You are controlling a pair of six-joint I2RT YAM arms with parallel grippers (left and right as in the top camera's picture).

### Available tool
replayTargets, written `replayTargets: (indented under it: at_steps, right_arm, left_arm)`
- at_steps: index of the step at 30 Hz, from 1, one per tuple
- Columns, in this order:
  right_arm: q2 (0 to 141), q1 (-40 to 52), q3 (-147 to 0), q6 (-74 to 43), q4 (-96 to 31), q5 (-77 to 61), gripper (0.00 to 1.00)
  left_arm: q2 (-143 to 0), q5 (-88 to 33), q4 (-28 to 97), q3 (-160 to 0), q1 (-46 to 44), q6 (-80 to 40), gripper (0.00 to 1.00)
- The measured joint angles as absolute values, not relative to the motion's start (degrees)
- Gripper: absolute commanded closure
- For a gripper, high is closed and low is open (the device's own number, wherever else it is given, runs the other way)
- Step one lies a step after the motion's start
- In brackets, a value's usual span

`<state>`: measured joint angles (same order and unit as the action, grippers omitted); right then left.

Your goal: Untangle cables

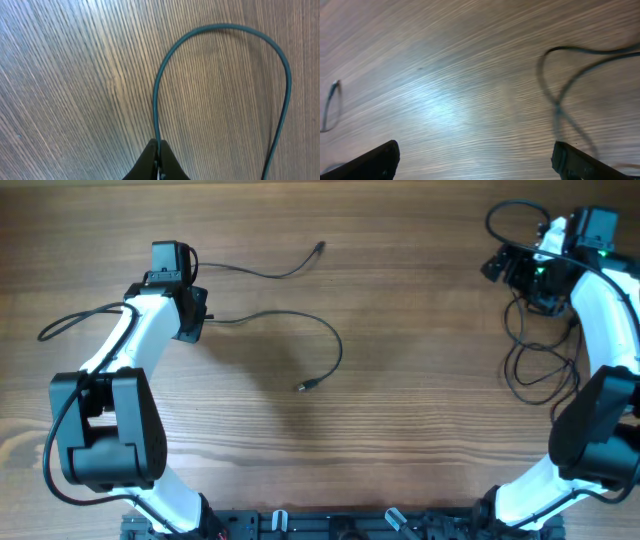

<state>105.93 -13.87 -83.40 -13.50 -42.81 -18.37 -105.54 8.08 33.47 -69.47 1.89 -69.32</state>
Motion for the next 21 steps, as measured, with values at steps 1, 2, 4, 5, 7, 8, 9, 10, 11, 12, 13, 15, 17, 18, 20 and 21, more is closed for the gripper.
replayTargets:
  at_steps: [1, 2, 4, 5, 7, 8, 9, 10, 11, 12, 13, 15, 17, 18, 20, 21]
  right_arm:
    - [105.93, -13.08, -83.40, -13.98, -42.83, -18.63, 0.00]
    - [105.93, -12.43, -83.40, -14.52, -42.85, -18.81, 0.00]
    - [105.93, -10.63, -83.40, -16.34, -42.87, -19.18, 0.00]
    - [105.93, -9.89, -83.40, -17.08, -42.87, -19.29, 0.00]
    - [105.93, -7.73, -83.40, -19.29, -42.85, -19.44, 0.00]
    - [105.93, -7.03, -83.40, -19.90, -42.85, -19.49, 0.00]
    - [105.93, -6.09, -83.40, -20.51, -42.81, -19.51, 0.00]
    - [105.93, -5.50, -83.40, -20.91, -42.76, -19.51, 0.00]
    - [105.93, -4.67, -83.40, -21.32, -42.72, -19.53, 0.00]
    - [105.93, -3.97, -83.40, -21.56, -42.68, -19.53, 0.00]
    - [105.93, -3.49, -83.40, -21.71, -42.65, -19.53, 0.00]
    - [105.93, -2.68, -83.40, -22.09, -42.59, -19.53, 0.00]
    - [105.93, -2.31, -83.40, -22.33, -42.61, -19.53, 0.00]
    - [105.93, -2.28, -83.40, -22.48, -42.52, -19.53, 0.00]
    - [105.93, -2.28, -83.40, -22.55, -42.63, -19.53, 0.00]
    - [105.93, -2.31, -83.40, -22.55, -42.52, -19.53, 0.00]
  left_arm:
    - [-105.54, 7.86, 33.47, -69.47, 1.85, -69.32, 0.96]
    - [-105.54, 7.66, 33.47, -69.47, 1.78, -69.30, 0.96]
    - [-105.54, 7.16, 33.47, -69.47, 1.58, -67.92, 0.89]
    - [-105.54, 6.87, 33.43, -69.47, 1.50, -66.52, 0.83]
    - [-105.54, 5.34, 32.53, -69.47, 1.15, -61.95, 0.71]
    - [-105.54, 4.14, 31.75, -69.47, 0.93, -58.83, 0.65]
    - [-105.54, 3.20, 31.09, -69.47, 0.73, -56.36, 0.59]
    - [-105.54, 1.76, 30.39, -69.47, 0.45, -52.14, 0.56]
    - [-105.54, 0.58, 29.74, -69.47, 0.08, -48.84, 0.55]
    - [-105.54, -0.21, 29.54, -69.47, -0.27, -46.39, 0.55]
    - [-105.54, -1.13, 29.52, -69.47, -0.75, -44.23, 0.55]
    - [-105.54, -2.98, 29.98, -69.52, -1.61, -41.25, 0.55]
    - [-105.54, -4.67, 33.23, -70.48, -2.50, -39.44, 0.57]
    - [-105.56, -5.15, 35.44, -71.42, -2.98, -38.65, 0.59]
    - [-105.89, -5.87, 40.91, -74.74, -3.81, -37.67, 0.88]
    - [-106.28, -6.24, 44.93, -79.24, -4.58, -36.69, 0.96]
